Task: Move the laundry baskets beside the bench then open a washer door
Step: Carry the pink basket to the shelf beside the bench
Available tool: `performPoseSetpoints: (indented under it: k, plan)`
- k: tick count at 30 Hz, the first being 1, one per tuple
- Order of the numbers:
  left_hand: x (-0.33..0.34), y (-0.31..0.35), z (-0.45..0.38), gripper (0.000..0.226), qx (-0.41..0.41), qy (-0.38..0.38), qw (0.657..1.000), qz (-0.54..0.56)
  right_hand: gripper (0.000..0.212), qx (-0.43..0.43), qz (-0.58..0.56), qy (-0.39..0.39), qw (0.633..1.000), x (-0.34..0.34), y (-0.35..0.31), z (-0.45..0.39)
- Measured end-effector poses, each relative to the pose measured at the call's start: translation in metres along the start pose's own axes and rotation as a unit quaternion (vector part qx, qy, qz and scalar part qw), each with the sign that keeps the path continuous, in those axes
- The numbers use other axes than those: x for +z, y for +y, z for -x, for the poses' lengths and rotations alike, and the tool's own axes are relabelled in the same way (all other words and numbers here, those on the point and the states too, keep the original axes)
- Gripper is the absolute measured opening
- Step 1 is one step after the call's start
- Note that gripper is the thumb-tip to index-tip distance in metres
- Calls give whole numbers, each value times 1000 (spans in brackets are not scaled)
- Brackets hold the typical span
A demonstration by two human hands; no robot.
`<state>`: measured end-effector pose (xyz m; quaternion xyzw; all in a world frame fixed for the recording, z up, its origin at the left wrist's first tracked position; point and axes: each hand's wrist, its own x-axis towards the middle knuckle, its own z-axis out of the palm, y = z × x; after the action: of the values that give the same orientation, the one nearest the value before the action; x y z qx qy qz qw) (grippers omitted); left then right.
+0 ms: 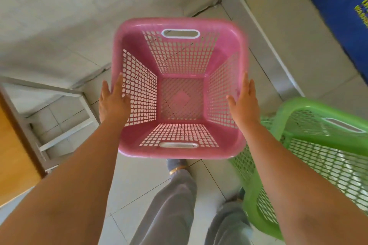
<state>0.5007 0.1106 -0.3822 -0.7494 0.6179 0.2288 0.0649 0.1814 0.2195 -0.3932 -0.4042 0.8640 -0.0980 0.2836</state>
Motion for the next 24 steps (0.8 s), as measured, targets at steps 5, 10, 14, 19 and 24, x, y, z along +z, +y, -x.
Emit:
performPoseSetpoints:
  k: [5, 10, 14, 19, 24]
  plan:
    - [11, -14, -16, 84, 50, -19, 997, 57, 88, -26, 1, 57, 998, 16, 7, -3]
    - [10, -19, 0, 82, 36, 9, 994, 100, 85, -21, -9, 58, 998, 8, 3, 10]
    - [-7, -30, 37, 80, 9, 13, 994, 111, 85, -38, 10, 54, 998, -7, 2, 44]
    - [-35, -45, 107, 77, -16, 30, 991, 126, 84, -64, 11, 56, 996, -37, 2, 98]
    - [-55, -72, 199, 69, -51, 67, 983, 163, 87, -109, 6, 37, 993, -64, 7, 164]
